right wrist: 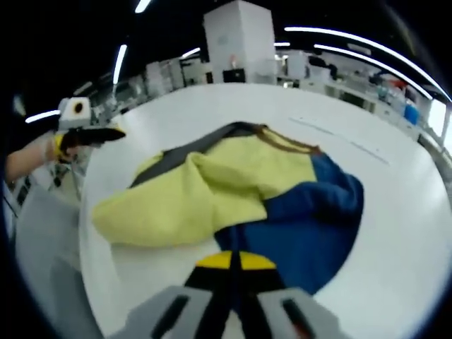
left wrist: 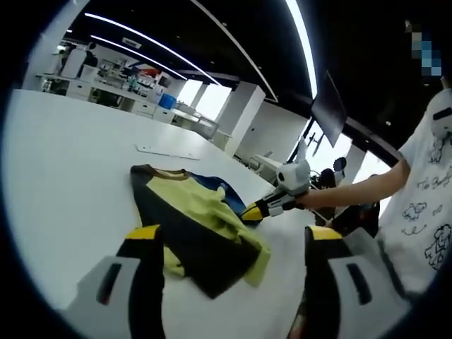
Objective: Fold the garment on the visible template until the final outline fits inside the template.
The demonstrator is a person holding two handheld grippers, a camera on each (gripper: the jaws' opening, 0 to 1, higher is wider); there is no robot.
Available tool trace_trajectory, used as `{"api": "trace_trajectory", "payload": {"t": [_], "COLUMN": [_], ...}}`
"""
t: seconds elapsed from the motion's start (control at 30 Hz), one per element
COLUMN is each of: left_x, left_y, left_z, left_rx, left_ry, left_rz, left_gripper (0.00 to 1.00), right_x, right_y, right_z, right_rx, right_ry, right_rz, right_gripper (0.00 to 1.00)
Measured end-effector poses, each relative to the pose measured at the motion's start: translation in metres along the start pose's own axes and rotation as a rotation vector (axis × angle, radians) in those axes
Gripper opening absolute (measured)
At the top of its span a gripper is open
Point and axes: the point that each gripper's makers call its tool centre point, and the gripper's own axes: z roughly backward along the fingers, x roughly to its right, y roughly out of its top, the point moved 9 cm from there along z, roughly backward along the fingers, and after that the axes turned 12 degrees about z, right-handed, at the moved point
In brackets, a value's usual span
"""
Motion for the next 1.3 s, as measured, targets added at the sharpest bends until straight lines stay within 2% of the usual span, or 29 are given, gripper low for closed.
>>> {"api": "trace_trajectory", "payload": {"t": [0.13,0.23,0.47,0.57,0.8,1.03,1.3], "left_x": [0.000,0.000,0.001,0.002,0.001,0.001,0.002], "left_y": [0.000,0.000,-0.002,-0.003,-0.004,-0.005,-0.006], "left_z": [0.000,-0.001,-0.004,-0.005,-0.006,-0.010,-0.013], "left_rx": [0.002,0.002,0.005,0.002,-0.004,-0.012,-0.016], "left_ry": [-0.002,-0.004,-0.008,-0.010,-0.011,-0.014,-0.017], "left_rz": [0.002,0.002,0.006,0.006,0.007,0.007,0.011], "left_gripper": [0.79,0.79,0.79,0.79,0.78,0.78,0.78], "right_x": [0.011,0.017,0.026,0.024,0.026,0.026,0.042], "right_y": [0.003,0.004,-0.002,-0.007,-0.029,-0.055,-0.075], "right_z": [0.015,0.017,0.030,0.035,0.051,0.077,0.099], "right_rx": [0.039,0.051,0.051,0.047,0.028,-0.013,-0.068], "right_ry": [-0.026,-0.039,-0.057,-0.063,-0.075,-0.109,-0.141], "right_rz": [-0.025,-0.031,-0.037,-0.046,-0.079,-0.107,-0.106], "right_gripper": [0.00,0.00,0.00,0.00,0.00,0.00,0.00]}}
